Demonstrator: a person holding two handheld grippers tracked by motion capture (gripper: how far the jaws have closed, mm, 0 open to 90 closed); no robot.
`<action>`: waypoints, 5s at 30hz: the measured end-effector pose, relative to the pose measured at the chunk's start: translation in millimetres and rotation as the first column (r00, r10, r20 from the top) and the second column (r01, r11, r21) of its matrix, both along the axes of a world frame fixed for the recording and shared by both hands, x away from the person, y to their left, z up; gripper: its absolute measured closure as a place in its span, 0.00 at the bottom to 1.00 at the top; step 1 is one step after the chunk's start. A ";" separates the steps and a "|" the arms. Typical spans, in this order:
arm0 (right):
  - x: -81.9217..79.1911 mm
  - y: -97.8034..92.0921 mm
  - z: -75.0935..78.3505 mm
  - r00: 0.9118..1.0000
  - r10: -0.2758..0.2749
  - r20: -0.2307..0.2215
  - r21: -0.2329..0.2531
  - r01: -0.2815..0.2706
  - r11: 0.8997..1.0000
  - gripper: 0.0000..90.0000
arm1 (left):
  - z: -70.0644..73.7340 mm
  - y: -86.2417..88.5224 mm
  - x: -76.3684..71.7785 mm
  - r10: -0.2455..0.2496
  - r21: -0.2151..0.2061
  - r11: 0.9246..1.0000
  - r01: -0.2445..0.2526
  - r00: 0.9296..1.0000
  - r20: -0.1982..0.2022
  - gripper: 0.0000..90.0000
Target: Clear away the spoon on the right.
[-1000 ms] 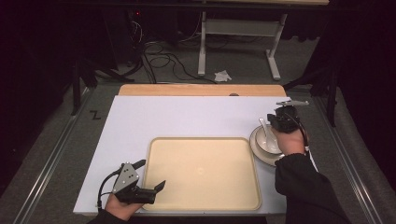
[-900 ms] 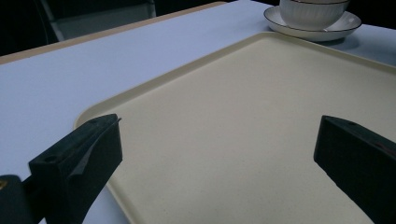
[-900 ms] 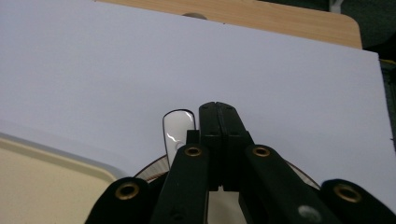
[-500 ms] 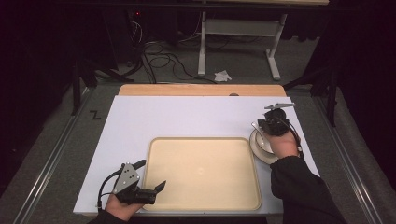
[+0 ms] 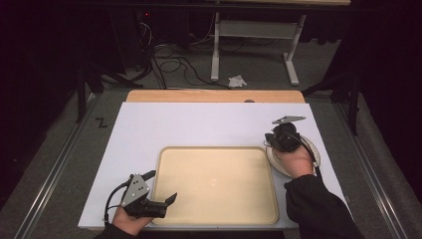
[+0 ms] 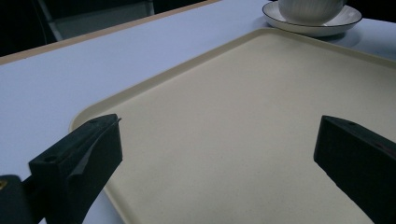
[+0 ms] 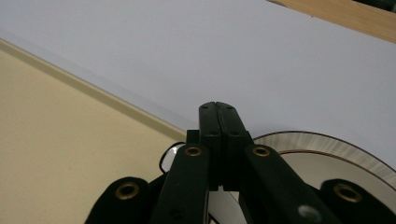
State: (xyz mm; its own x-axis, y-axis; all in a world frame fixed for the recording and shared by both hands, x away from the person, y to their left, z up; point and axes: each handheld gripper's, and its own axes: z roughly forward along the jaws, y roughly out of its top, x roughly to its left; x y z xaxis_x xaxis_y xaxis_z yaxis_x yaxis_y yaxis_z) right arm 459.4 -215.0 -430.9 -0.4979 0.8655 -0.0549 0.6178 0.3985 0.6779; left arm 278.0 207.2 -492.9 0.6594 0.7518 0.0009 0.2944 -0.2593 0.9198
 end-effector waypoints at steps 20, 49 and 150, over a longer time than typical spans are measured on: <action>-11.8 0.0 0.2 1.000 0.030 -0.008 0.032 -0.029 0.999 1.00 | -1.0 0.7 1.3 0.003 0.005 1.000 -0.003 1.000 -0.007 0.02; -71.7 -48.8 -0.4 0.997 0.057 0.047 0.058 -0.059 0.997 1.00 | -3.4 -4.1 0.9 -0.003 0.022 1.000 0.003 1.000 -0.016 0.02; -125.3 -93.2 -43.3 0.963 -0.261 0.074 0.494 0.192 0.848 0.66 | -6.5 -6.8 3.7 0.006 0.059 0.998 -0.005 1.000 -0.019 0.03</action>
